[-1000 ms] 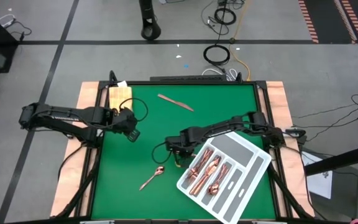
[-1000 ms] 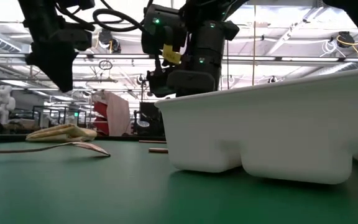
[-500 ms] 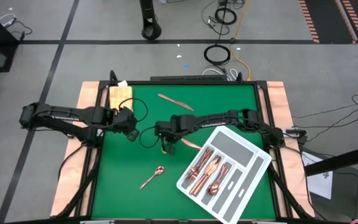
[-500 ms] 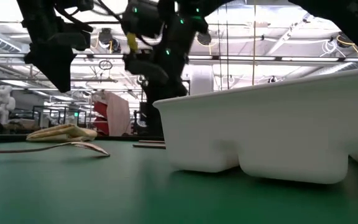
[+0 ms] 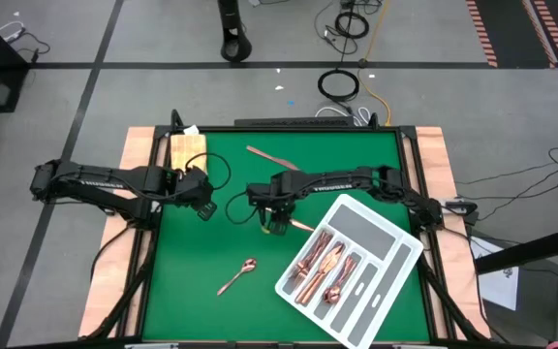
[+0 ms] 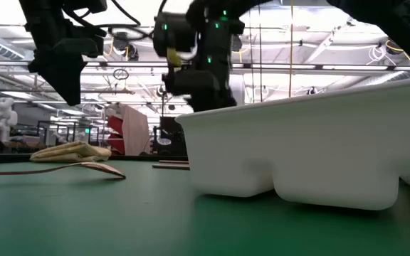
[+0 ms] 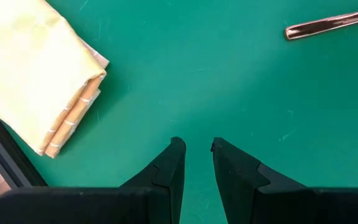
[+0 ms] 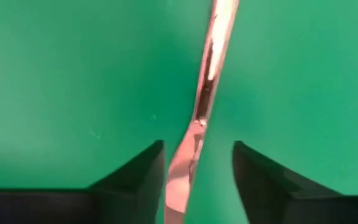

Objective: Sort silverware
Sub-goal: Put the bronze knife into the silverware tray

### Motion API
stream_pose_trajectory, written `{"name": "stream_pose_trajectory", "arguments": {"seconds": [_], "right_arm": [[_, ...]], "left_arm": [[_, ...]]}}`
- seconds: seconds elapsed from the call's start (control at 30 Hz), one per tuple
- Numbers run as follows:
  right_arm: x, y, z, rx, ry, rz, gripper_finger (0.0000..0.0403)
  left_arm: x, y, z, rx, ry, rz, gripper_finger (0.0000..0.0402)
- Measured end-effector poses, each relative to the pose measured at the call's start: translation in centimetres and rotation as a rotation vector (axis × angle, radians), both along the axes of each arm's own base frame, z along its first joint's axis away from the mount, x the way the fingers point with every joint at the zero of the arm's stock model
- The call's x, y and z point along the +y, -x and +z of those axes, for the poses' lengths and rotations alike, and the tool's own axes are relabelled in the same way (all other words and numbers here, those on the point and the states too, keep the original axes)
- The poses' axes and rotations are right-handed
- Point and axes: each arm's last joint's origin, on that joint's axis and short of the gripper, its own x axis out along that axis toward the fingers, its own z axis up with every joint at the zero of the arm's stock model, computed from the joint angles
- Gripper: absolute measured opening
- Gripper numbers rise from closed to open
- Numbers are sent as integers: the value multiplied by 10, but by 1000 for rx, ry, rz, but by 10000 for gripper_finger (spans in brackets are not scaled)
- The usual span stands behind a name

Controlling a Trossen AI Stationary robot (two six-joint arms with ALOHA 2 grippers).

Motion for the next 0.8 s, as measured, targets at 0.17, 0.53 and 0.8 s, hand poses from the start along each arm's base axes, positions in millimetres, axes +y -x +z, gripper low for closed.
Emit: {"name": "stream_pose_trajectory", "arguments": {"seconds": [0.17,0.53,0.8], "right_arm": [[0,6,-34,9,-1,-51,234],[-14,16,-68,-35,-17,-132,174],[-18,23,-80,-44,-56,-146,15]], "left_arm": [[0,0,0,2,-4,-6,91],[1,1,-4,13,-41,3,91],[1,3,-10,31,-41,4,91]]}}
